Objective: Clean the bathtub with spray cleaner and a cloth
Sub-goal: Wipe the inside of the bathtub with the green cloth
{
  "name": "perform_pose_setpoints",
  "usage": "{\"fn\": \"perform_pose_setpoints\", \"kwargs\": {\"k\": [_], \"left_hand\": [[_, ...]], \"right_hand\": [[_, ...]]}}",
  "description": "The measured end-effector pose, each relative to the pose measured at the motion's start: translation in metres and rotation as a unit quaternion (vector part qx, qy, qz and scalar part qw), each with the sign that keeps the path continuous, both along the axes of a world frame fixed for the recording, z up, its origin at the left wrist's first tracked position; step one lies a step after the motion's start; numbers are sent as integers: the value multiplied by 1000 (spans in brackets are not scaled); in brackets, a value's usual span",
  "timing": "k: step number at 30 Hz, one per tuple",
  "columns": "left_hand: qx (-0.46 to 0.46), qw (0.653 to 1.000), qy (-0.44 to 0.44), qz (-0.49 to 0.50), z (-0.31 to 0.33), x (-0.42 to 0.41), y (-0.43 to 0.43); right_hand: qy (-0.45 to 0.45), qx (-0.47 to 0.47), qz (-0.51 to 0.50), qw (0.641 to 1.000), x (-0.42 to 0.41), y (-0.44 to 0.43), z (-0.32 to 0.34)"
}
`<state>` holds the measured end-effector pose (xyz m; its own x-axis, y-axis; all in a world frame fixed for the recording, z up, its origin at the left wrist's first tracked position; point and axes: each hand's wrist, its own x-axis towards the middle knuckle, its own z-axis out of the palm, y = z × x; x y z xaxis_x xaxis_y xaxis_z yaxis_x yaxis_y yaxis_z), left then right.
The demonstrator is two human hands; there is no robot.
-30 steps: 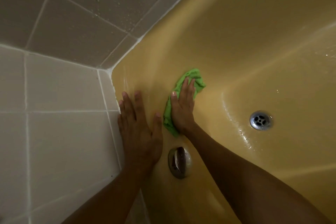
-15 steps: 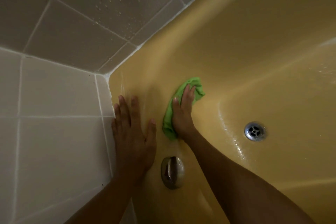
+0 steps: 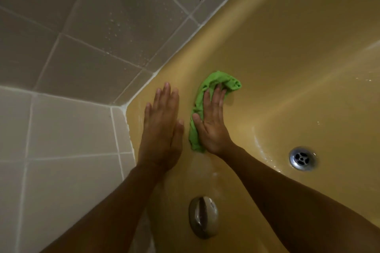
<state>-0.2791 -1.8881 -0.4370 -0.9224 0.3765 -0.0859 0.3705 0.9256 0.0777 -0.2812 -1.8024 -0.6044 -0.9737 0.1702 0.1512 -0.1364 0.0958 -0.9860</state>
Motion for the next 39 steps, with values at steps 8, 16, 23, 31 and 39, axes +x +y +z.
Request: {"fn": "perform_pose_setpoints", "kwargs": {"k": [8,16,23,31,39], "left_hand": [[-52,991,22,-123,-1,-83,39],[-52,975,28,-215,-1,-109,54],[-68,960,46,-269,-1,-124,71],[-81,951,50,-293,-2,-130,77],[-79,948,46,-305,-1,-133,81]], "right_hand": [[-164,-161,-194,954,-56,46,-17],[-1,-38,-258,965,-76,61,33],[36,141,-121,982,-38,30,-42],[-285,172,-33,943,7,54,-155],[-306,-211,-219,902,-45,84,-102]]}}
